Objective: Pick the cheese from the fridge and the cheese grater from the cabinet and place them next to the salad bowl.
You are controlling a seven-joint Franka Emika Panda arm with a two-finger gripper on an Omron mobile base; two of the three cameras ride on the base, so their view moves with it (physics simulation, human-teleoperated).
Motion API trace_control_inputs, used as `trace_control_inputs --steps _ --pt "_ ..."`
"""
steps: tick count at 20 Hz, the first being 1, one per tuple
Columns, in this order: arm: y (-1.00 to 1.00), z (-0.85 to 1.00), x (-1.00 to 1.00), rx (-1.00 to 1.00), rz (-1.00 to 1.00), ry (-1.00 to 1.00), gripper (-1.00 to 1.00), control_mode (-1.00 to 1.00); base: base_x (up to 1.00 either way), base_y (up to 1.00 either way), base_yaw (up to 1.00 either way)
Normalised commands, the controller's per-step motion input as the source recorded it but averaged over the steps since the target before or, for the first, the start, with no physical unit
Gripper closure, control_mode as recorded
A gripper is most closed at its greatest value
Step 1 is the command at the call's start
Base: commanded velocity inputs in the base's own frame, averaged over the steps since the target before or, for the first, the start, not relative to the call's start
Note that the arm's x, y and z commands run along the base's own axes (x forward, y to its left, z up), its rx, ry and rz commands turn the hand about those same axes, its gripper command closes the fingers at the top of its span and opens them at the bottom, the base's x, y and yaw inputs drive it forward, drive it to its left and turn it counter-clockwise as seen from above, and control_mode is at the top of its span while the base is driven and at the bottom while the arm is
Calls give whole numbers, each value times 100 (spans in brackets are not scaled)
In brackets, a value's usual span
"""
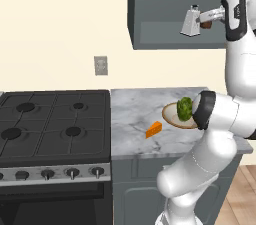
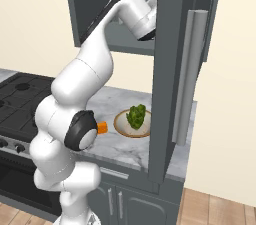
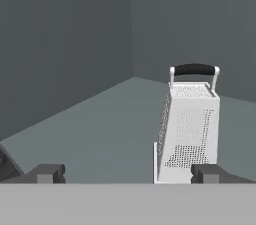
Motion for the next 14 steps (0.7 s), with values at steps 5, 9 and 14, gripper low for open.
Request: trace_control_inputs --steps 5,9,14 --pt "-15 -11 29 0 0 0 -100 -100 0 0 0" --pt "-7 -3 19 0 0 0 -100 -100 0 0 0" --pt "0 0 17 0 -2 0 -100 -100 0 0 0"
